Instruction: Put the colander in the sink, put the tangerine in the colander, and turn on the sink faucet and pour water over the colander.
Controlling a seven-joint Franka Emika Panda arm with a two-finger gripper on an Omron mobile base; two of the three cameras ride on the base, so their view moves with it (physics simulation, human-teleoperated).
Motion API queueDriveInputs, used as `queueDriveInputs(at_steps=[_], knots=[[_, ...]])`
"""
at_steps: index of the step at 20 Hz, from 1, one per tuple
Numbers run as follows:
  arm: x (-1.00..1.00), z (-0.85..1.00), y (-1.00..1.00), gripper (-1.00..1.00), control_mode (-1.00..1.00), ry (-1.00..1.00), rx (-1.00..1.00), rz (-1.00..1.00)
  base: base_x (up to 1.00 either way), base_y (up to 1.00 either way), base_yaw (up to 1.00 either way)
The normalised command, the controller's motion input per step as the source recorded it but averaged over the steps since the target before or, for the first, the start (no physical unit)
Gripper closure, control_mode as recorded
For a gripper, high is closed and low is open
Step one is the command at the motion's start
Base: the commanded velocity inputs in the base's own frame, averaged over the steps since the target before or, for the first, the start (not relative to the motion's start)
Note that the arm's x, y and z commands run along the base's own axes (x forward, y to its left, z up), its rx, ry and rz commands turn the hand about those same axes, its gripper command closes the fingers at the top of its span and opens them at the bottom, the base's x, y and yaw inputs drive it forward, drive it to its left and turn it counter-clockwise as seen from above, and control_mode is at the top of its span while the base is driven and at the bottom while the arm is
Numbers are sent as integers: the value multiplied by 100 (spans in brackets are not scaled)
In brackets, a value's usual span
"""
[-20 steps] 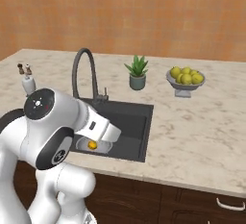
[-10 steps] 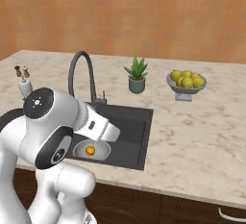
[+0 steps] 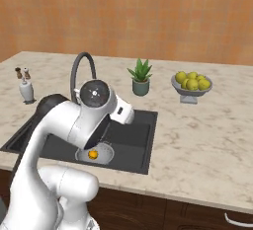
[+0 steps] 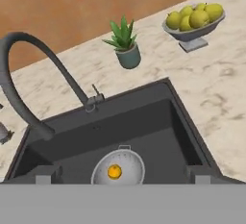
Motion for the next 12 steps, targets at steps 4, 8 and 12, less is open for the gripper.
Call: queueDriveInputs(at_steps=[4, 8, 12], knots=[[64, -7, 30, -100, -100, -13, 12, 41, 0, 0, 0], [66, -42, 42, -100, -100, -14, 2, 33, 0, 0, 0], [71, -65, 36, -100, -100, -3, 0, 22, 0, 0, 0]])
